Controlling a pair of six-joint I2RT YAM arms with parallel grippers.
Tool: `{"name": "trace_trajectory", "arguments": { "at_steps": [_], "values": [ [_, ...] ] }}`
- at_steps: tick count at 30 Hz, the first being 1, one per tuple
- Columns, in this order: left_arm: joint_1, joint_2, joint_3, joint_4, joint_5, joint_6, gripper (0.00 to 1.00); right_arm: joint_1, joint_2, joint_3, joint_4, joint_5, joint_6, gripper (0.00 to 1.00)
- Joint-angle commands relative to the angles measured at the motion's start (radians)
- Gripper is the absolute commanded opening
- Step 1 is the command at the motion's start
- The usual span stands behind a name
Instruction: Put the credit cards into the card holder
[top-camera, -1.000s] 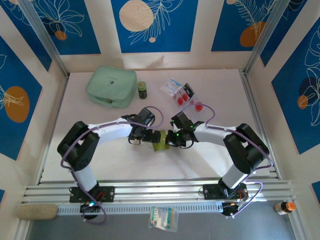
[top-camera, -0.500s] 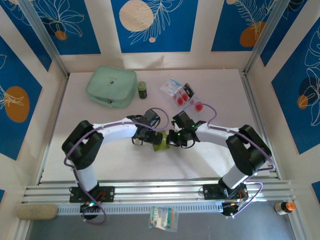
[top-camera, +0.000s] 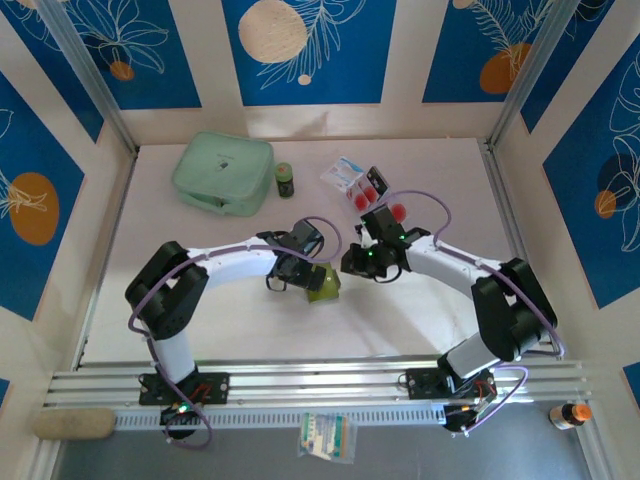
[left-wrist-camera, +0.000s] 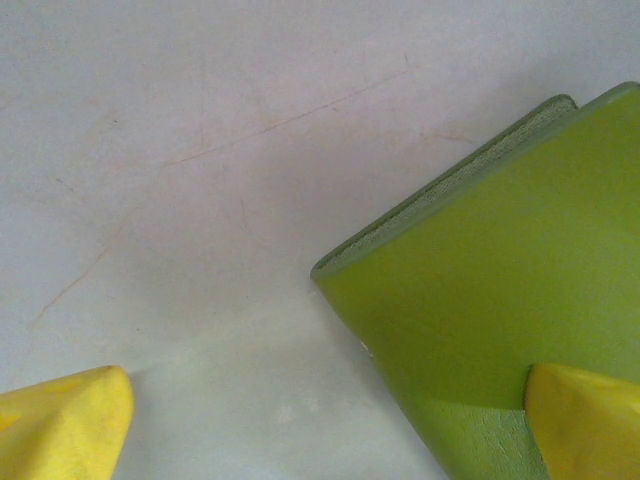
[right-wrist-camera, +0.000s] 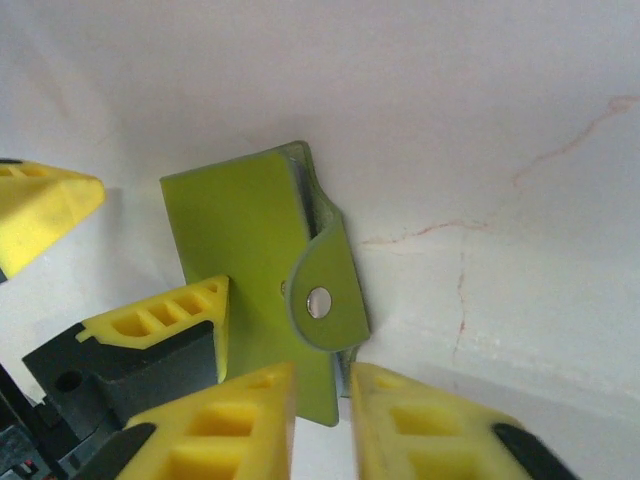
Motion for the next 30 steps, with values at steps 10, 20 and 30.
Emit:
{"name": "trace_trajectory", "arguments": {
  "at_steps": [10, 20, 30],
  "values": [
    [-0.007, 0.023, -0.041, -0.045, -0.048, 0.01, 1.0, 0.051, 0.098, 0.091, -0.053, 0.013, -0.055, 0.28],
    [-0.007, 0.016, -0.049, -0.038, -0.05, 0.007, 1.0, 0.059, 0.174, 0.152, -0.076, 0.058, -0.083, 0.27],
    [-0.006, 0.012, -0.051, -0.035, -0.052, 0.006, 1.0, 0.042, 0.187, 0.143, -0.073, 0.061, -0.088, 0.03]
  ]
}}
